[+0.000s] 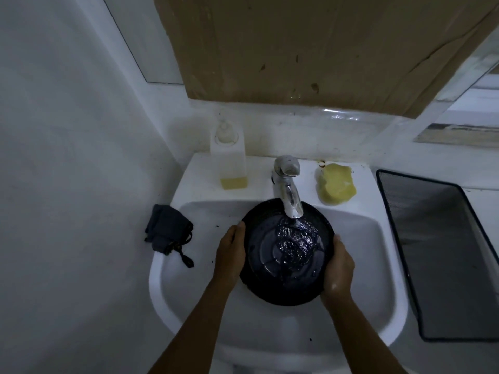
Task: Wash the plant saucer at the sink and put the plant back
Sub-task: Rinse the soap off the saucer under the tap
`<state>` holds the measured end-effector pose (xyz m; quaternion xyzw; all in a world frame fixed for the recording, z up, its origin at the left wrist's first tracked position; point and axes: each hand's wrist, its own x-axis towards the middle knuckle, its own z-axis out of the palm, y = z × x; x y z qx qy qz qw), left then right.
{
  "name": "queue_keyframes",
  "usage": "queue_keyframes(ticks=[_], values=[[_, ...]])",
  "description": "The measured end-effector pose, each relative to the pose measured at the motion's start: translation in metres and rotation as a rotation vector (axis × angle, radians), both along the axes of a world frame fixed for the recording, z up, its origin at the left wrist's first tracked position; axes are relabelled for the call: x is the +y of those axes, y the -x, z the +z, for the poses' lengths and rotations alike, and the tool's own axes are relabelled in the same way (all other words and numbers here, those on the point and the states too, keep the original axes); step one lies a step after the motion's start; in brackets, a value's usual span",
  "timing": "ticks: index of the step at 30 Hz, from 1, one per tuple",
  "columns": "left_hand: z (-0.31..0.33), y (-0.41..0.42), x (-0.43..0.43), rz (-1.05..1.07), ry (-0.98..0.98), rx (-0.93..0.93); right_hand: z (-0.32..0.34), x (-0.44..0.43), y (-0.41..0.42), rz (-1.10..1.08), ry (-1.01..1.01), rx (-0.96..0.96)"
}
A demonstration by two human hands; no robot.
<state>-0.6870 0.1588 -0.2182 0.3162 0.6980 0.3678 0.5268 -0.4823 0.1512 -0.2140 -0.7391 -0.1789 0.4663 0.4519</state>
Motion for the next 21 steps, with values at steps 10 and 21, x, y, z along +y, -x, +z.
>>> queue_keyframes(ticks=[10, 21], values=[[0.012, -0.018, 0.015, -0.157, -0.085, 0.184, 0.041, 0.029, -0.025, 0.463, -0.113, -0.279], [0.012, -0.034, -0.006, -0.576, -0.526, 0.704, 0.02, -0.001, -0.028, 0.177, -0.072, -0.064]])
